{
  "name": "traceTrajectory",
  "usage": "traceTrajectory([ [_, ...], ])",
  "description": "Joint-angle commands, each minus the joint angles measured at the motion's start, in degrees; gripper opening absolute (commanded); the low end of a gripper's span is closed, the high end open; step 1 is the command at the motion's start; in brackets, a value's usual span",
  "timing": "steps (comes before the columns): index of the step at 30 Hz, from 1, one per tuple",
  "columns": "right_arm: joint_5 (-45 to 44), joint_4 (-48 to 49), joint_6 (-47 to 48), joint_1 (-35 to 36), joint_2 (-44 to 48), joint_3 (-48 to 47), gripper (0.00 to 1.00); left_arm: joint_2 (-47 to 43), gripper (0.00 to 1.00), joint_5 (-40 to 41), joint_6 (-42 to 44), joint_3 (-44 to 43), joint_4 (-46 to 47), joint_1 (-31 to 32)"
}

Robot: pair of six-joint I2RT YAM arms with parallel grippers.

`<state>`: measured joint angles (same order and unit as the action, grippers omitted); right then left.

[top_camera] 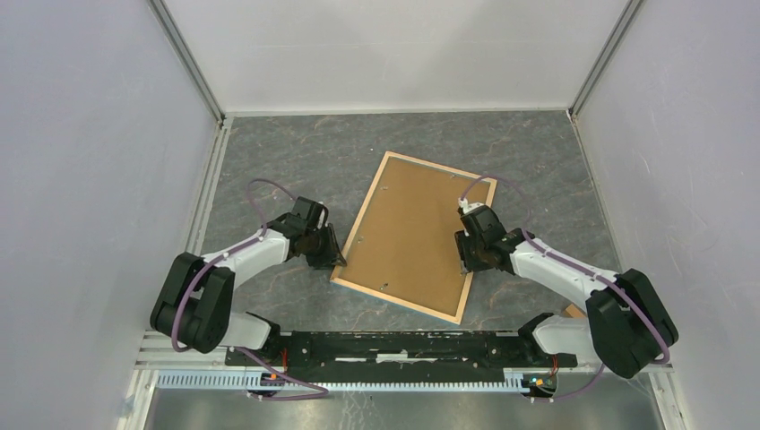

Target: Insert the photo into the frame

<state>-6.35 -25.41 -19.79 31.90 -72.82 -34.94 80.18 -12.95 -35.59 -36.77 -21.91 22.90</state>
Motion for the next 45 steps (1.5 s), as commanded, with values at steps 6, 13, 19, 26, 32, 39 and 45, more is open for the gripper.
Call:
traceTrajectory([
  [6,6.71,8.35,-11.36,2.38,0.70,5.56,0.45,-2.61,0.02,-0.56,-15.98,9.54,3.83,0.59],
  [13,3.08,7.32,-12.70,2.28,6.27,3.28,0.65,-7.77,0.02,3.12,-21.66,13.86,5.23,0.59],
  [19,-0.51,4.16,-13.07,2.16,6.08,1.70,0.71,-10.40,0.02,4.08,-24.89,16.75,7.67,0.62],
  [26,-1.29,4.14,-12.65,0.67,8.91,2.15,0.55,-12.47,0.02,5.20,-25.76,17.78,7.22,0.65],
  [32,-3.22,3.32,-10.69,0.27,8.92,1.70,0.54,-11.26,0.02,4.86,-24.67,16.94,7.15,0.69],
  [39,-5.39,3.25,-9.56,0.22,7.42,1.98,0.37,-10.48,0.02,5.05,-23.47,16.03,7.20,0.62],
  [45,-4.33,3.52,-10.00,0.26,5.91,2.61,0.37,-10.51,0.02,5.25,-23.20,16.21,7.16,0.67],
])
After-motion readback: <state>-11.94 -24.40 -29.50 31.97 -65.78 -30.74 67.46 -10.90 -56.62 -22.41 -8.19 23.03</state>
